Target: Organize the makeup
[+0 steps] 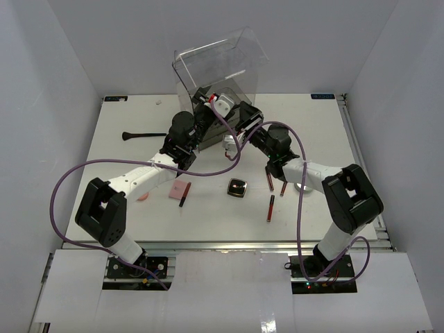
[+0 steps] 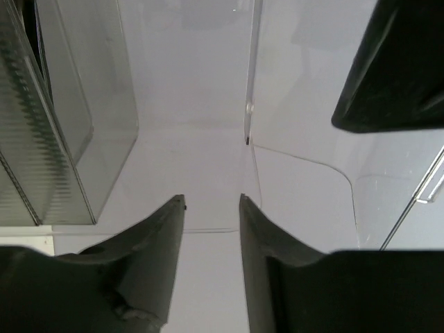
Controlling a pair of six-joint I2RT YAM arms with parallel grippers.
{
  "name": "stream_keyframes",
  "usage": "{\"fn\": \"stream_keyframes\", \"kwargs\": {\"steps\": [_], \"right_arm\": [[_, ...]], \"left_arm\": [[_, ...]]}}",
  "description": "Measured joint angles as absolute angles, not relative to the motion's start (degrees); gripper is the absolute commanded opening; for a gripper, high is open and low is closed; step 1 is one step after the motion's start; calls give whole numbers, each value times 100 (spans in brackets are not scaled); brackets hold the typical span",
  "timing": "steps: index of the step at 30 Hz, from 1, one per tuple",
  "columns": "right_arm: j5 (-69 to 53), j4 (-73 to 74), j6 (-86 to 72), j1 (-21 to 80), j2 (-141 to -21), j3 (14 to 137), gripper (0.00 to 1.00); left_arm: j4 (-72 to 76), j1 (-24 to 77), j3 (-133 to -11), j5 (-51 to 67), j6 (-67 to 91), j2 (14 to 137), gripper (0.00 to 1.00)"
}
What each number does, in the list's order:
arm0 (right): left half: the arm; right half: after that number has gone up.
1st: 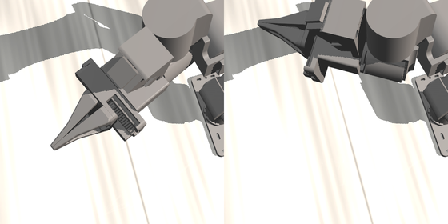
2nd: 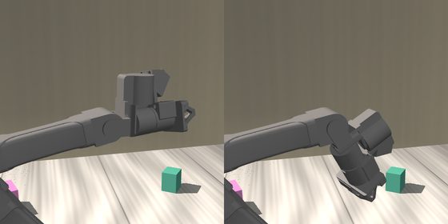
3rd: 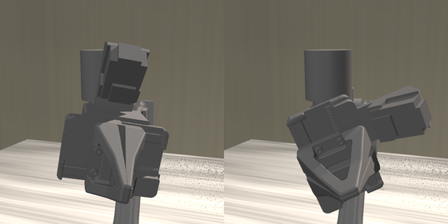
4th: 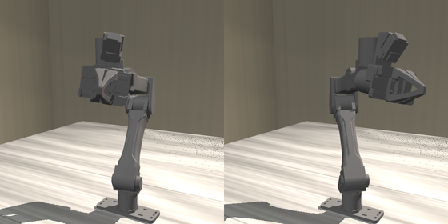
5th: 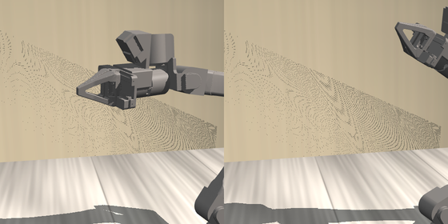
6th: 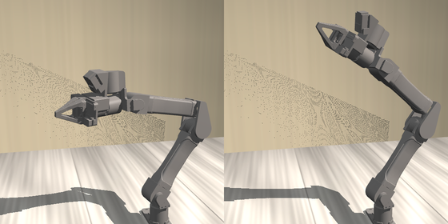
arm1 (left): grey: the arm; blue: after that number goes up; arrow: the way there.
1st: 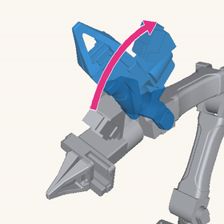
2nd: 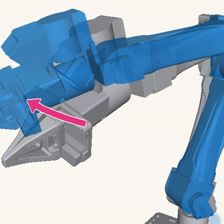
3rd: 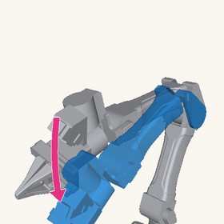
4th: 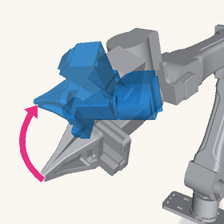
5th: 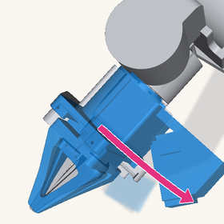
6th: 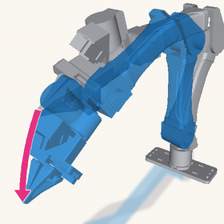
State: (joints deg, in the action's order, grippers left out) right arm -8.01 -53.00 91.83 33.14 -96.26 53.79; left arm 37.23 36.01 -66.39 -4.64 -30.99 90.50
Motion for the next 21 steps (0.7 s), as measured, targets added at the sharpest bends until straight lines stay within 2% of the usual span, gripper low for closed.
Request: {"fn": "stream_keyframes", "kwargs": {"steps": [4, 11, 21], "right_arm": [[-830, -5059, 9260, 3029, -9688, 5733, 37], [-997, -5060, 9554, 2660, -9930, 6526, 40], [-1272, -5272, 9809, 2627, -10067, 6893, 43]], "left_arm": [[3711, 3603, -6639, -467, -3084, 9050, 80], [3675, 3601, -6639, -465, -3050, 9050, 80], [3679, 3601, -6639, -468, -2982, 9050, 80]]}}
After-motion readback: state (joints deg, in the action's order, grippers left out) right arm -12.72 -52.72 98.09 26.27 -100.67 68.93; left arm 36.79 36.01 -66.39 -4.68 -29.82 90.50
